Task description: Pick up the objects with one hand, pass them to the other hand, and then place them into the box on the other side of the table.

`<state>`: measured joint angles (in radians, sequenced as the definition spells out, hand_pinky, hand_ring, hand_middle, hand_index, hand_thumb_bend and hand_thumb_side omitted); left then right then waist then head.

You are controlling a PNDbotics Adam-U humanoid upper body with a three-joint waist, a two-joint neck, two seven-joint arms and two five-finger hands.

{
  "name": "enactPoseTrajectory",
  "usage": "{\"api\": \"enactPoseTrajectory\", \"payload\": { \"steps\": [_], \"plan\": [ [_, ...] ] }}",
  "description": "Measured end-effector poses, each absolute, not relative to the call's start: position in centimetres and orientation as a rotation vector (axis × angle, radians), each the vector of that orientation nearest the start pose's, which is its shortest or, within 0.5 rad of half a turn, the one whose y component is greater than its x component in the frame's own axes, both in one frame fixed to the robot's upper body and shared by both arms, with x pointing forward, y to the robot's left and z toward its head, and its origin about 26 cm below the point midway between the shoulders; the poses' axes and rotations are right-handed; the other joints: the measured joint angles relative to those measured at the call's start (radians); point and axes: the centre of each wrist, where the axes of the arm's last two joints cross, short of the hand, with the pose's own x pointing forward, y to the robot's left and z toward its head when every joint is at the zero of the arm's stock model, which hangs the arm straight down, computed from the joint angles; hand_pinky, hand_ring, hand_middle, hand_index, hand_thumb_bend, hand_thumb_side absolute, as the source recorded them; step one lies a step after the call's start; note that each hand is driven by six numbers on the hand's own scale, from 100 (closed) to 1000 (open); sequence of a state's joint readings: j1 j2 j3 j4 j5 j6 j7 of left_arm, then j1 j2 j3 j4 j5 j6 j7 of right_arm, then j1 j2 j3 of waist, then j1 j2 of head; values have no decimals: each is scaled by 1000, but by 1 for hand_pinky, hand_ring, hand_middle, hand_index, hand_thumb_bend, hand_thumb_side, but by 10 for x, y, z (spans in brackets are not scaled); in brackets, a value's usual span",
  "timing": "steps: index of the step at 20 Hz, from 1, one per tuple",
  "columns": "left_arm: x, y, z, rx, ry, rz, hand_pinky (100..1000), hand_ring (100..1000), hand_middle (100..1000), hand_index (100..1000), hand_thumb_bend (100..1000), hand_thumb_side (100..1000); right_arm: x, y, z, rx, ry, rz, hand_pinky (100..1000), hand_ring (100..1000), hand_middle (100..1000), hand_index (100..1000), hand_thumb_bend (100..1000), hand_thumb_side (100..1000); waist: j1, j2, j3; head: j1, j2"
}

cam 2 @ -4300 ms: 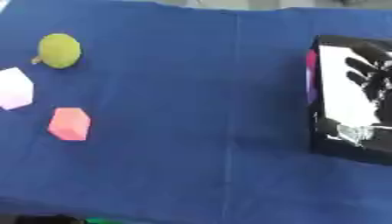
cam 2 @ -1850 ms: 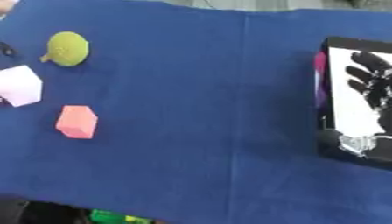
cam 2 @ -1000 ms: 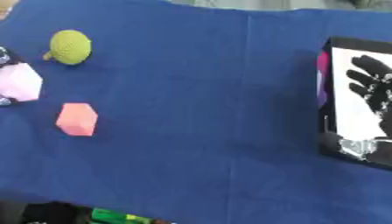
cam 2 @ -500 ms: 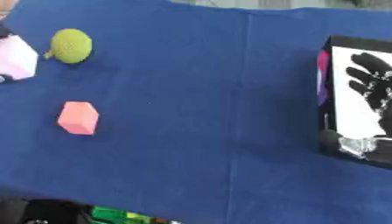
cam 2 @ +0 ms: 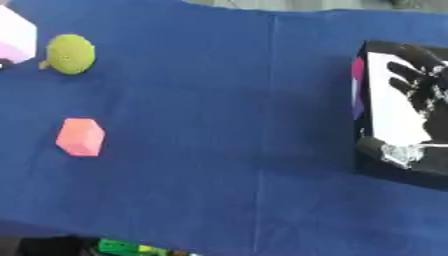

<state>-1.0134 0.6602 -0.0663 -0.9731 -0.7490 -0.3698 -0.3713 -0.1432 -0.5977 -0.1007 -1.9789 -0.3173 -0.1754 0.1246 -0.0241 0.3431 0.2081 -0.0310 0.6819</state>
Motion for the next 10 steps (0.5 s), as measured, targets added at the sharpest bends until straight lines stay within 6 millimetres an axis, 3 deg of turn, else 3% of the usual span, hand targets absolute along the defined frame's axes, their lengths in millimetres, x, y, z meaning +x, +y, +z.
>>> {"api": "enactPoseTrajectory", "payload": {
  "steps": [6,10],
  "plan": [
    [458,324,268,902,-1794,-1309,815,621,567,676,100,100,289,-329,221,15,-2297,626,1000,1000,1000,1000,704,111,-5,-3,-3,-19,0],
    [452,299,266,862,-1908,-1204,801,607,572,677,100,100,294,-320,238,69,-2312,725,1000,1000,1000,1000,696,124,-9,-4,-4,-29,-2]
  ]
}}
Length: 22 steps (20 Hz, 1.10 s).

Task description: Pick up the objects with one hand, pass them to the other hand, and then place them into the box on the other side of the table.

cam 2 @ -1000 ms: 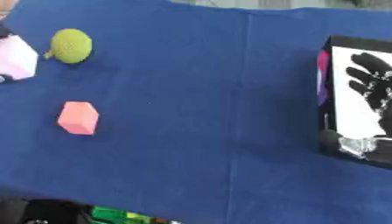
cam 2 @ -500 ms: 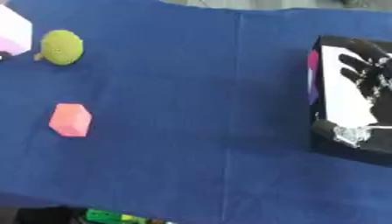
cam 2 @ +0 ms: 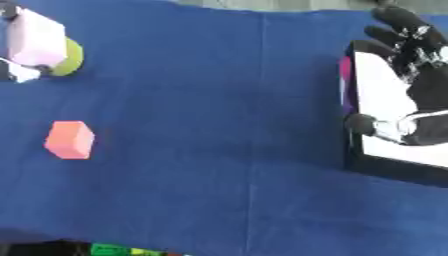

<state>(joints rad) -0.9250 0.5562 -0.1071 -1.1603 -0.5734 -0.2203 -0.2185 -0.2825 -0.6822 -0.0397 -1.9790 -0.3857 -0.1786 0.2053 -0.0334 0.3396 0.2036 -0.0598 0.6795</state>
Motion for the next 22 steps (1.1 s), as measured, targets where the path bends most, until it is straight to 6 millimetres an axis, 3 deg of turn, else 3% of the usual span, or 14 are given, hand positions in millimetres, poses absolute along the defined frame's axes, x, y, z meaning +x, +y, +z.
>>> {"api": "enactPoseTrajectory", "payload": {
  "steps": [7,12,22],
  "plan": [
    [442,252,253,935,-2104,-1105,787,600,586,678,100,100,301,-301,268,128,-2307,887,1000,1000,1000,1000,678,145,-5,-6,-6,-12,-5],
    [436,224,230,1013,-2184,-988,779,592,584,678,100,100,305,-282,284,132,-2234,1007,1000,1000,1000,1000,667,164,-5,-6,-8,-18,-5],
    [431,200,215,1209,-2242,-914,759,598,589,675,100,100,309,-249,300,162,-2112,1106,1000,1000,1000,1000,676,178,-6,-6,-9,-37,0]
  ]
}}
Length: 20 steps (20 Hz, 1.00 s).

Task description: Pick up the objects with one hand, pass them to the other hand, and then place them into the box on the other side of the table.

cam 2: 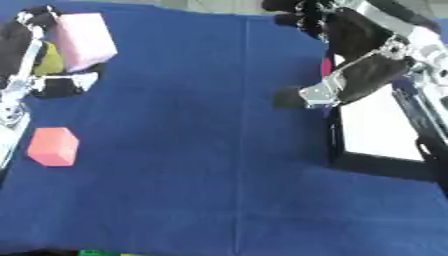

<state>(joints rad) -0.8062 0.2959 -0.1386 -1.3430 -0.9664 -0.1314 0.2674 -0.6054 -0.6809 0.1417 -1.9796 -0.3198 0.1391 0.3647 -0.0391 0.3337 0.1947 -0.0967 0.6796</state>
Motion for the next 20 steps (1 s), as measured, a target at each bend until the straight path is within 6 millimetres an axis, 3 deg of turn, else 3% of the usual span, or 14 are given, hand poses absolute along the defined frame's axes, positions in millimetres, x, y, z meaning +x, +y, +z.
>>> {"api": "enactPoseTrajectory", "payload": {
  "steps": [3,4,5,20],
  "plan": [
    [429,193,211,-1634,2886,1209,749,598,590,675,100,100,309,-240,304,168,-2090,1121,1000,1000,1000,1000,683,176,0,0,4,-3,4],
    [429,190,210,-1641,2864,1210,748,599,592,675,100,100,309,-238,305,169,-2084,1119,1000,1000,1000,1000,583,140,0,0,4,-3,4],
    [428,187,210,-1648,2841,1208,747,599,591,677,100,100,309,-235,307,169,-2080,1116,1000,1000,1000,1000,685,179,-1,0,5,-4,4],
    [418,147,215,-1778,2600,1067,723,581,570,690,215,100,313,-200,309,140,-1925,1099,1000,1000,1000,1000,672,253,-13,0,21,-25,4]
  ]
}}
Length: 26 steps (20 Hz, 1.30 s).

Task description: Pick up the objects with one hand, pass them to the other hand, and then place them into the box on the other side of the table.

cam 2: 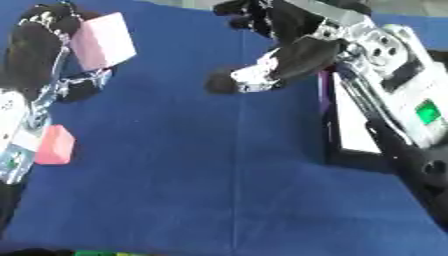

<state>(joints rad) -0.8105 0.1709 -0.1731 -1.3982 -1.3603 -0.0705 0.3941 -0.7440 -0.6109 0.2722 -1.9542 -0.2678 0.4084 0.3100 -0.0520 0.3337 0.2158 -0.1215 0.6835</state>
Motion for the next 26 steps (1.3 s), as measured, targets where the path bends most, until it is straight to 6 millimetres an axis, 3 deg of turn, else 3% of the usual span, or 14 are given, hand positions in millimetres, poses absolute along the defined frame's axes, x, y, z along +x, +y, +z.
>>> {"api": "enactPoseTrajectory", "payload": {
  "steps": [15,26],
  "plan": [
    [408,113,216,-1734,2445,927,707,561,546,694,274,100,338,-191,309,101,-1863,1028,1000,1000,1000,1000,664,303,-11,1,44,-40,-13],
    [403,92,216,-1722,2431,822,705,537,519,691,266,100,362,-186,293,42,-1809,933,1000,1000,1000,1000,675,324,-12,1,69,-78,-21]
  ]
}}
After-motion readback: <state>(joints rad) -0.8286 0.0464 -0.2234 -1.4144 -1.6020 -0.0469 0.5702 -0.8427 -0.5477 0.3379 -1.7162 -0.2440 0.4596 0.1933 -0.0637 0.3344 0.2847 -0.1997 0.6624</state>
